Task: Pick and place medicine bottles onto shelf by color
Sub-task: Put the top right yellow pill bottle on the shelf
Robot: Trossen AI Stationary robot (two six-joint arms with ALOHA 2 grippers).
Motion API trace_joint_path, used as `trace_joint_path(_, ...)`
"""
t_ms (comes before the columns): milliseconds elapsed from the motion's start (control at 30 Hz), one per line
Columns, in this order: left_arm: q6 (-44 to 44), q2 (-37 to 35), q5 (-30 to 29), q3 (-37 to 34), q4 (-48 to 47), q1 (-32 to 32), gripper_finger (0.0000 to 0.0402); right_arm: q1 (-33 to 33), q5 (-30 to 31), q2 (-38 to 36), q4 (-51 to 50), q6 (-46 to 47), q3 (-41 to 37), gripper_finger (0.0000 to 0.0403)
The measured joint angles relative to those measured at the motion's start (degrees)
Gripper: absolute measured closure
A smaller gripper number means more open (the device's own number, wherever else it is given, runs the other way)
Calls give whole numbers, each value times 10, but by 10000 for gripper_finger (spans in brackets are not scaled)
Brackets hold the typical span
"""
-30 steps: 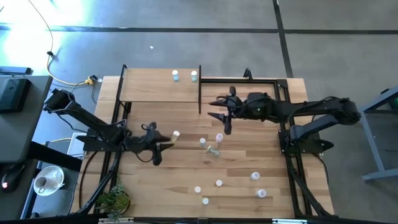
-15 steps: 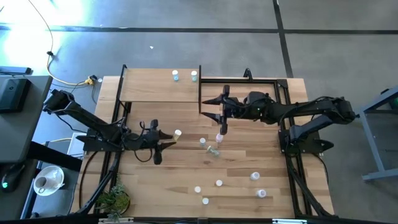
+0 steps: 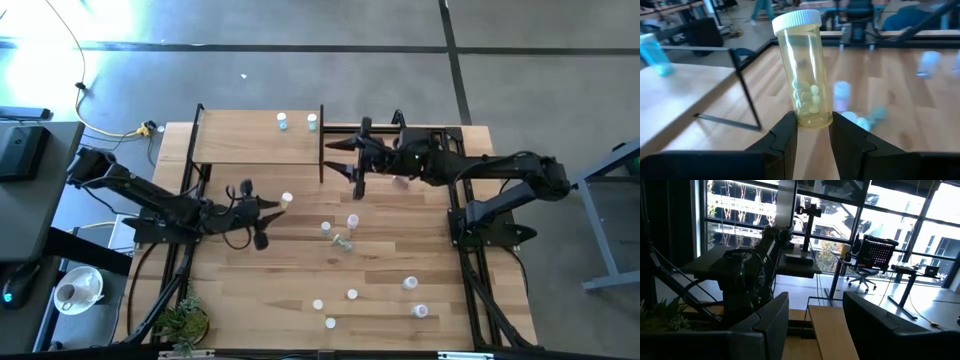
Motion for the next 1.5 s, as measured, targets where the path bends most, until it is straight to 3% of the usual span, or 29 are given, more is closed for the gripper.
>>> trace_joint_path(400,65,-26,1,0,60,68,310,-52,-49,9,-24,19,59,224)
trace_joint_path(567,80,-85,-1,0,51,86,310,-77,-102,55,-62,49,121,224)
trace_joint_path(900,80,-156,8,0,15,140,310,-82,-106,185,-183,-1,280,224)
trace_joint_path(1200,101,-158,-110,0,7,188,310,-89,-118,313,-283,-6,452,224)
trace_joint_path(1500,145,-158,-118,0,14,229,310,-117,-192,392,-338,20,572,224)
